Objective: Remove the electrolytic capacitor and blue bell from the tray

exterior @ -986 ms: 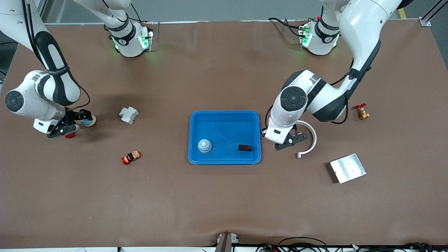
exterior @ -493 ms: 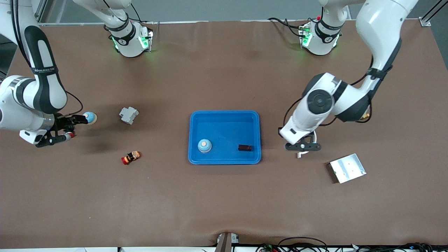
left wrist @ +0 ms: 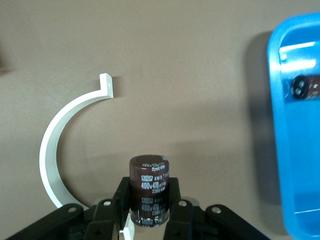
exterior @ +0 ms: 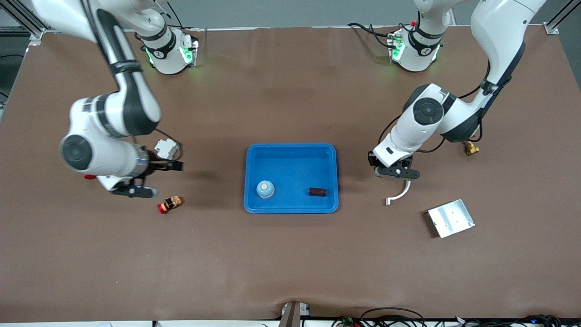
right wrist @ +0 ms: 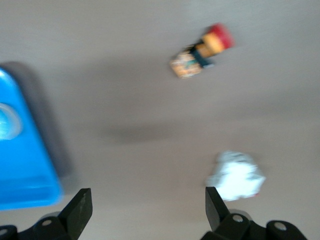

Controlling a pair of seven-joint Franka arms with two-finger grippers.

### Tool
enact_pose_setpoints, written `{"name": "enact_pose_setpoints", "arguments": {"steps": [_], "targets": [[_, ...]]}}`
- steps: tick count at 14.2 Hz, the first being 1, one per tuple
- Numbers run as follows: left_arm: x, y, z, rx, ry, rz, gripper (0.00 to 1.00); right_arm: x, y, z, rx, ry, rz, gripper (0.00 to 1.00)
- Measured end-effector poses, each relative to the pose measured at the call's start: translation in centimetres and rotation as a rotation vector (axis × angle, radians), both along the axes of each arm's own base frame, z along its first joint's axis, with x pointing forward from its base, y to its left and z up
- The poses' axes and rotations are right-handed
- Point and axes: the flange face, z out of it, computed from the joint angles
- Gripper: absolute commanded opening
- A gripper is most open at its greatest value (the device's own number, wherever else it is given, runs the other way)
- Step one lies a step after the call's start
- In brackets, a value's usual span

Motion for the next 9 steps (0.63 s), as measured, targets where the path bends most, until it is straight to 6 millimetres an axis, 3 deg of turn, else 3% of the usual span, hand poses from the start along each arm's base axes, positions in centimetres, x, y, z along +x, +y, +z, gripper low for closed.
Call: {"name": "enact_pose_setpoints", "arguments": {"steps": [4,7,9], "targets": [[-1.3,0.4,-2.3,0.027,-0.028,-0.050,0.00,-0.1,9.1,-0.5,-0.032,-0.074,-0.148,1.00],[-1.1,1.7,-4.5,0.072,-0.052,-0.058,0.00,-0.6,16.1,-3.2,-0.068,-0.095,-0.284,1.00],[-0.9,2.4,-6.1,0.088,-0.064,-0.058,0.00,-0.5,19.1,-5.1,-0.088,-0.095,-0.326,1.00]]}}
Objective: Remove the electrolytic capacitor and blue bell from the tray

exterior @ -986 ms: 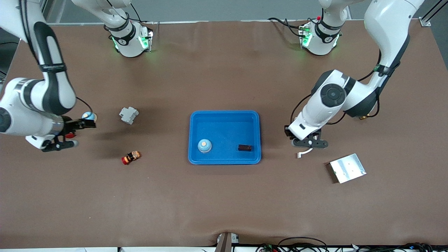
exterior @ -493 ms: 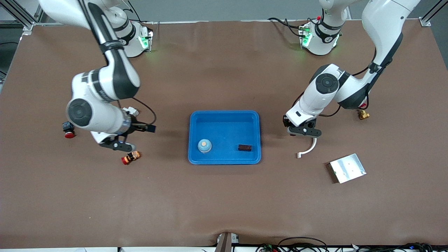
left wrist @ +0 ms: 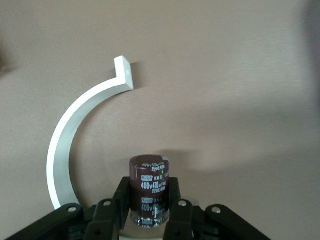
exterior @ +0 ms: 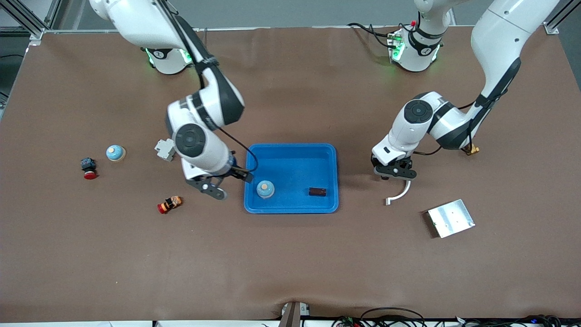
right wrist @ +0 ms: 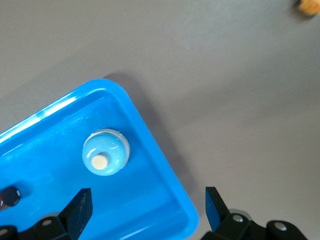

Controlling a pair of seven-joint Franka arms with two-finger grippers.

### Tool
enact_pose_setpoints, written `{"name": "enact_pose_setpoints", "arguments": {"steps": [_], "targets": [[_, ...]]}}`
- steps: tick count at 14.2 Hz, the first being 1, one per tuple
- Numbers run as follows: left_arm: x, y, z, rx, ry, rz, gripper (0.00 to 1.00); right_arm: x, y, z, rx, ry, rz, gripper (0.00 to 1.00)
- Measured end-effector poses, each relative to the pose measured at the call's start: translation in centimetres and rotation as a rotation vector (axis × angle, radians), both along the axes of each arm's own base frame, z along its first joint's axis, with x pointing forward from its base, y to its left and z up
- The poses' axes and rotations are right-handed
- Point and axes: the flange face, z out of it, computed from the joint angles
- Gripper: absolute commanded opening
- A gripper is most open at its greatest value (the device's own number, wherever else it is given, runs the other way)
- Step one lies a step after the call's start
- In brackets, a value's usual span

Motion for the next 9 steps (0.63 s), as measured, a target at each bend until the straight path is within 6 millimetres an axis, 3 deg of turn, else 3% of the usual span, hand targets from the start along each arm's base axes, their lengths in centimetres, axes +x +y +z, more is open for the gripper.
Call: {"name": "enact_pose_setpoints", "arguments": {"steps": [2,5,6,7,9], "targets": [[0.3,0.0,-1.2,-0.008,0.006,0.002,0.00,0.7,1.2,-1.6,-0.005,-0.013,-0.037,1.00],[0.8,0.0,-1.4,-0.016,0.007,0.006,0.00,1.0,3.6,-3.5,0.001,-0.050,-0.077,1.00],[0.9,0.0,-1.4,-0.018,0.006,0.008,0.37,0.9,4.0,-4.0,-0.002,-0.049,-0.078,1.00],[1.2,0.1,-1.3,-0.021,0.002,0.012,0.99,0.7,4.3,-4.6,-0.005,-0.047,-0.077,1.00],[2.2,0.3,-1.4,-0.029,-0.002,0.029,1.00,0.3,5.1,-5.3,-0.007,-0.049,-0.071,1.00]]}}
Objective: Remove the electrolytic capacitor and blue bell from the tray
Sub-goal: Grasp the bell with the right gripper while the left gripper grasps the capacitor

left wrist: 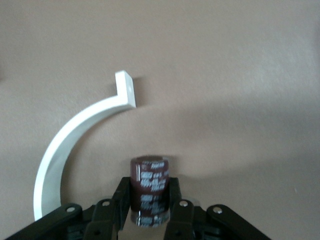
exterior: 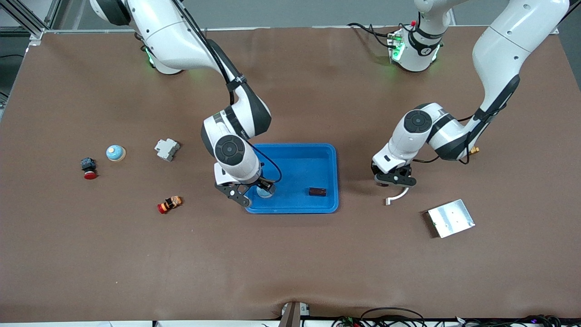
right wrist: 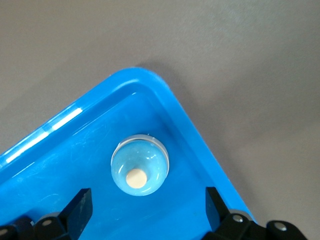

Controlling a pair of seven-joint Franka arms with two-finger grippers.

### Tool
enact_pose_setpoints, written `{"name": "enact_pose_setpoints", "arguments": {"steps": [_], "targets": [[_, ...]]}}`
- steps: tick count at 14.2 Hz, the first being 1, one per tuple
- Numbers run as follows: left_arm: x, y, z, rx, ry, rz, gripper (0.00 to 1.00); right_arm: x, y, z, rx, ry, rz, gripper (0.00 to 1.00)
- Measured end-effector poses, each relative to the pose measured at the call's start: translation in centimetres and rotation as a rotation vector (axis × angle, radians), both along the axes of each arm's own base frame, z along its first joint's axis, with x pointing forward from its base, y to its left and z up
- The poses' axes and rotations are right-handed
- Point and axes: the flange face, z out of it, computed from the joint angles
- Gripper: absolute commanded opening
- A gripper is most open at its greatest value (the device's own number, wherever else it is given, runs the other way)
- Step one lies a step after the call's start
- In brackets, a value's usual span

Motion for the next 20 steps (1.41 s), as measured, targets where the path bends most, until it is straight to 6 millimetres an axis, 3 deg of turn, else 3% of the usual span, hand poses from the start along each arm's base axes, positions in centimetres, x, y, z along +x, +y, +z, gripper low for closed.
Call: {"name": "enact_pose_setpoints", "arguments": {"steps": [5,7,9,12,14,17,20], "targets": [[1.2,0.2,0.1,-0.036,-0.005,0.154,1.00,-0.3,1.4,-0.5,0.016,-0.037,0.012,1.00],[2.0,-0.4,1.3,-0.088,0.005,0.289,1.00,-0.2,1.5,-1.9,0.018,-0.050,-0.002,1.00],[3.5,-1.4,3.8,-0.140,0.016,0.456,1.00,0.0,1.3,-3.4,0.013,-0.057,-0.015,1.00],[5.6,-3.5,8.3,-0.157,0.041,0.698,1.00,0.3,1.2,-3.7,0.012,-0.063,-0.029,1.00],[6.1,-4.9,10.2,-0.186,0.055,0.849,1.00,0.3,1.3,-3.6,0.013,-0.064,-0.035,1.00],[6.7,-7.3,11.1,-0.267,0.094,1.182,1.00,0.3,1.2,-4.1,0.009,-0.059,-0.040,1.00],[6.1,-10.5,10.0,-0.288,0.127,1.384,1.00,0.3,1.1,-4.3,0.007,-0.057,-0.042,1.00]]}}
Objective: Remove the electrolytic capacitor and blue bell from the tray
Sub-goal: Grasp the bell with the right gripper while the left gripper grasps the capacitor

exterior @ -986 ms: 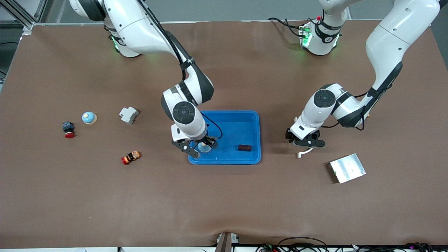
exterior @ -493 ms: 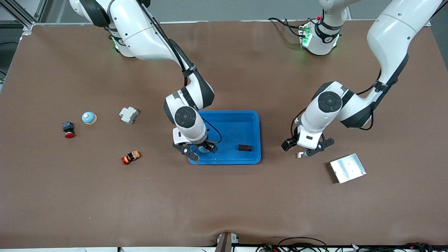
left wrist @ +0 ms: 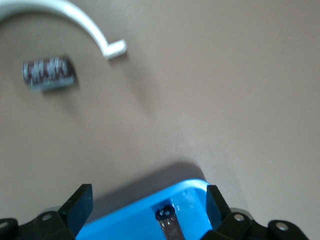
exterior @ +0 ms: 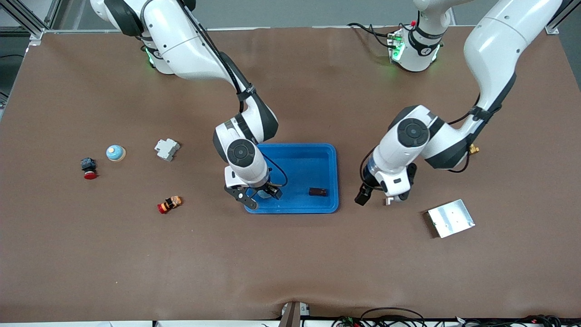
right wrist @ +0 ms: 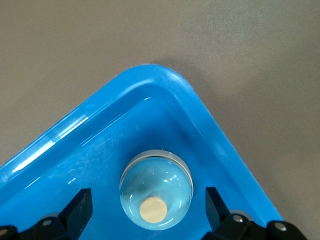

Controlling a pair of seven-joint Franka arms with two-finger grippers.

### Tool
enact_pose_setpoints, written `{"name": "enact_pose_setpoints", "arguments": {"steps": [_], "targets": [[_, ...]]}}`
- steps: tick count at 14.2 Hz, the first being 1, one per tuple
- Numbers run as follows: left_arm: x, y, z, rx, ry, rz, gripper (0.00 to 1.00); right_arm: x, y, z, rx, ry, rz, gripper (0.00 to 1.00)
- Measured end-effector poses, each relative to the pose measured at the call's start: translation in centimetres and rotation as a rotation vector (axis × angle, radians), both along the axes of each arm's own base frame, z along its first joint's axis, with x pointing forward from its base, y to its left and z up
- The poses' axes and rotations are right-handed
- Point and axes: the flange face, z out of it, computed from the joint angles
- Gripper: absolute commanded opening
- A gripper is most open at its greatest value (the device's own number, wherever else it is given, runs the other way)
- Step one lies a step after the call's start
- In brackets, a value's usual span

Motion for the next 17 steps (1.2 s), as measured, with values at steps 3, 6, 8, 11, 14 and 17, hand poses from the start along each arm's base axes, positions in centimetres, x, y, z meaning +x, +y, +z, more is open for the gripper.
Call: {"name": "enact_pose_setpoints", "arguments": {"steps": [3,6,8,11,14,17], "targets": [[-0.5,-2.6,-1.3,0.005,0.021,0.179,1.00,0.0,0.0,-0.2,-0.001,0.004,-0.008,1.00],[-0.5,-5.4,-2.2,0.038,-0.004,0.272,1.00,-0.1,0.0,-0.4,-0.001,0.006,-0.011,1.00],[-0.4,-6.9,-2.8,0.050,0.001,0.292,1.00,0.0,0.0,-0.4,0.001,0.004,-0.011,1.00],[-0.2,-8.2,-3.7,0.048,0.030,0.308,1.00,0.0,0.0,-0.8,0.003,-0.001,-0.011,0.97],[0.1,-9.0,-4.6,0.056,0.042,0.322,1.00,-0.1,0.0,-1.1,0.003,-0.002,-0.011,0.64],[0.0,-10.4,-5.8,0.072,0.041,0.336,1.00,-0.1,0.1,-1.2,0.003,-0.001,-0.011,0.25]]}}
